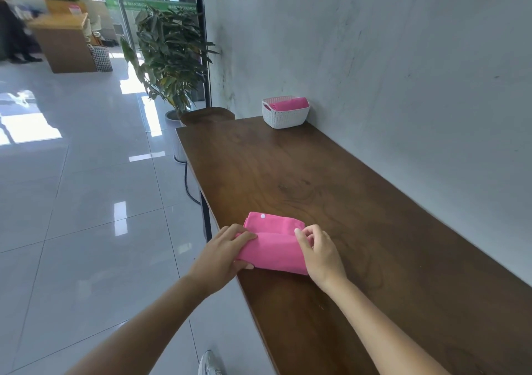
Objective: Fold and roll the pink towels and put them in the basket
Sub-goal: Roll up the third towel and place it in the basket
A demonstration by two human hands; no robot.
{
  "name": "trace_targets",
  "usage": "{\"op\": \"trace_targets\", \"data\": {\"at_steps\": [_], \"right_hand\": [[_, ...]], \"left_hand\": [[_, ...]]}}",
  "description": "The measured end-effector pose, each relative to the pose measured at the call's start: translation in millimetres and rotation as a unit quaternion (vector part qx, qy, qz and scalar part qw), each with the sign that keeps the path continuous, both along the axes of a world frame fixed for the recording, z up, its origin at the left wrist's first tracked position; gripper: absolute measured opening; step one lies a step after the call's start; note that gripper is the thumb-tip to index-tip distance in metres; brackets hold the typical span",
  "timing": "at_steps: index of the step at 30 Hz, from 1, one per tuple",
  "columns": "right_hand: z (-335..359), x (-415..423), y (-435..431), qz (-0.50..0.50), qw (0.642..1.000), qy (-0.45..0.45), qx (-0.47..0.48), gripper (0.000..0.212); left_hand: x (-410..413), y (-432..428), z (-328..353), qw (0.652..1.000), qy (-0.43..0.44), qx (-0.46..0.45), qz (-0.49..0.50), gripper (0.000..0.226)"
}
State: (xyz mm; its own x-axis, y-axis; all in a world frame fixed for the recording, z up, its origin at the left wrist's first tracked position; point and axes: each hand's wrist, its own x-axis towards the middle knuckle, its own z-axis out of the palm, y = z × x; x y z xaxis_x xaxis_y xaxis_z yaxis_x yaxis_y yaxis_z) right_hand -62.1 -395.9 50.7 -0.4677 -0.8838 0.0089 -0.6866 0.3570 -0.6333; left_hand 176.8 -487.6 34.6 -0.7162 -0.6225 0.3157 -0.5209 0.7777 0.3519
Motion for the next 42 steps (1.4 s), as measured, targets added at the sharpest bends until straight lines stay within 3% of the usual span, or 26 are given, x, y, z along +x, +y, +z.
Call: {"op": "trace_targets", "data": {"at_steps": [6, 14, 18, 21, 25, 27, 30, 33, 36, 42], "right_hand": [[-7.4, 1.4, 25.6, 0.062, 0.996, 0.038, -0.053, 0.048], [-18.3, 4.4, 46.4, 0.041, 0.994, 0.073, -0.068, 0.059], [-21.8, 6.5, 50.6, 0.040, 0.995, 0.056, -0.067, 0.057], [-19.7, 7.0, 50.5, 0.039, 0.997, 0.019, -0.071, 0.060], [-0.6, 3.5, 34.2, 0.008, 0.998, -0.056, -0.017, 0.045], [6.8, 0.2, 23.8, 0.005, 0.997, -0.075, 0.022, 0.042], [13.5, -4.1, 9.5, -0.004, 0.992, -0.104, 0.065, 0.047], [12.3, -13.6, -6.4, -0.027, 0.986, -0.129, 0.103, 0.053], [8.4, -20.8, -20.3, -0.046, 0.977, -0.152, 0.144, 0.053], [14.9, -16.8, -23.9, -0.075, 0.968, -0.196, 0.137, 0.063]], "left_hand": [[1.8, -5.4, 18.1, 0.994, -0.036, 0.095, -0.028, 0.060], [-1.4, -5.1, 33.2, 0.974, -0.082, 0.209, -0.020, 0.066], [-4.4, -6.8, 31.0, 0.944, -0.037, 0.327, 0.003, 0.052], [-7.4, -12.8, 32.1, 0.917, -0.022, 0.398, 0.020, 0.074], [-18.6, -13.7, 32.3, 0.896, -0.038, 0.437, 0.073, 0.048], [-24.6, -6.0, 35.9, 0.915, -0.026, 0.385, 0.116, 0.040], [-31.6, 8.2, 38.6, 0.983, -0.008, 0.126, 0.132, 0.027], [-35.8, 25.5, 36.5, 0.996, 0.049, -0.038, 0.060, 0.020], [-42.2, 41.2, 22.0, 0.993, 0.045, -0.105, -0.008, 0.023], [-53.3, 44.8, -0.7, 0.991, -0.014, -0.131, 0.026, 0.050]]}}
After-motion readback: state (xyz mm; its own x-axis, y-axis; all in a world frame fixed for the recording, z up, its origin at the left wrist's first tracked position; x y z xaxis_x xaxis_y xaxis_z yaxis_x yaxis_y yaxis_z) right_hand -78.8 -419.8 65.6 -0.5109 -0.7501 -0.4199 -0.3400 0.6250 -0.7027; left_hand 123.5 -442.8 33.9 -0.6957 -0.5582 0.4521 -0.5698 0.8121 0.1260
